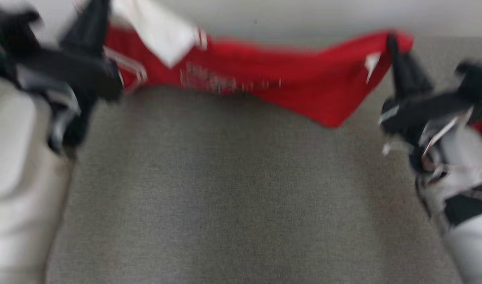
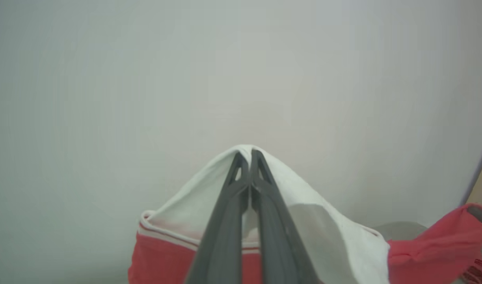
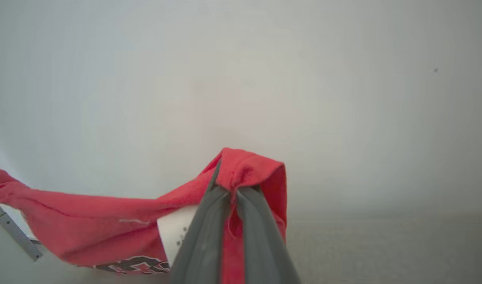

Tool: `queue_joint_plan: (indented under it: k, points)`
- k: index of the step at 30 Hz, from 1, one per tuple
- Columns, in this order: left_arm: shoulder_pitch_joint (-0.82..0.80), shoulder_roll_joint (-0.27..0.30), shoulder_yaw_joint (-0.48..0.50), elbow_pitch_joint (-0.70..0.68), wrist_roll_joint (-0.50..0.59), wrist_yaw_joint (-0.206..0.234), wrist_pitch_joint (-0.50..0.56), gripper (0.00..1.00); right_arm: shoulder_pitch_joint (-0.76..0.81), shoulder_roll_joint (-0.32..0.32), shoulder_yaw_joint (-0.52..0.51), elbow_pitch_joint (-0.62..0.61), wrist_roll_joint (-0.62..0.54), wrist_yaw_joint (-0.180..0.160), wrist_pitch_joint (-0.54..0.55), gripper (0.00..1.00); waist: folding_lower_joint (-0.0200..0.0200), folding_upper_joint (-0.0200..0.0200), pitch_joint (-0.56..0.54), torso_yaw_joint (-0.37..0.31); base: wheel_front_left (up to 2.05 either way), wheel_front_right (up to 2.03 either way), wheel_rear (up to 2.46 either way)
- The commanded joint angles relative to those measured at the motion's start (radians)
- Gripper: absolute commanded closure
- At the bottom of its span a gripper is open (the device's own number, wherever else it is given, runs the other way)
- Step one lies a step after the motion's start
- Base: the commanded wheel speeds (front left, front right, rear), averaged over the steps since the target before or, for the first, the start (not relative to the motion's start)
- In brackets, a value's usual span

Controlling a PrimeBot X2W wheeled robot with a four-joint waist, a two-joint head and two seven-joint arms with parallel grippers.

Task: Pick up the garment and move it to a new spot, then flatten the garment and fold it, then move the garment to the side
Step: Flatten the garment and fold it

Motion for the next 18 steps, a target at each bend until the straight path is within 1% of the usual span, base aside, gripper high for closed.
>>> queue_joint_plan:
  k: [1,5,8,10,12,14,18]
  points:
    - [-0.09,0.007,0.004,0.018,-0.015,0.002,0.017,1.0,-0.08,-0.014,-0.005,-0.004,0.024,-0.002,0.026,1.0,-0.0001,-0.0001,0.151,-0.043,0.0,0.0,0.0]
    - [-0.401,0.021,0.01,0.123,-0.019,0.002,0.081,1.0,-0.342,-0.044,-0.021,0.019,0.066,-0.002,0.117,1.0,-0.0001,-0.0001,0.279,-0.067,0.0,0.0,0.0]
    - [-0.632,0.008,0.026,0.212,-0.011,0.013,0.091,1.0,-0.554,-0.052,-0.034,0.067,0.066,-0.002,0.17,1.0,-0.0001,-0.0001,0.359,-0.087,0.0,0.0,0.0]
    - [-0.763,-0.002,0.023,0.267,0.006,0.015,0.081,1.0,-0.684,-0.046,-0.053,0.112,0.063,-0.002,0.186,1.0,-0.0001,-0.0001,0.396,-0.095,0.0,0.0,0.0]
    - [-0.889,-0.002,0.018,0.324,0.024,0.015,0.071,1.0,-0.812,-0.031,-0.049,0.151,0.044,-0.002,0.195,1.0,-0.0001,-0.0001,0.427,-0.106,0.0,0.0,0.0]
    - [-0.99,0.0,0.011,0.388,0.043,0.015,0.061,1.0,-0.919,-0.022,-0.05,0.199,0.029,-0.002,0.191,1.0,-0.0001,-0.0001,0.449,-0.113,0.0,0.0,0.0]
    - [-1.156,-0.02,0.006,0.509,0.058,0.025,0.031,1.0,-1.093,-0.008,-0.03,0.322,-0.015,-0.002,0.175,1.0,-0.0001,-0.0001,0.468,-0.116,0.0,0.0,0.0]
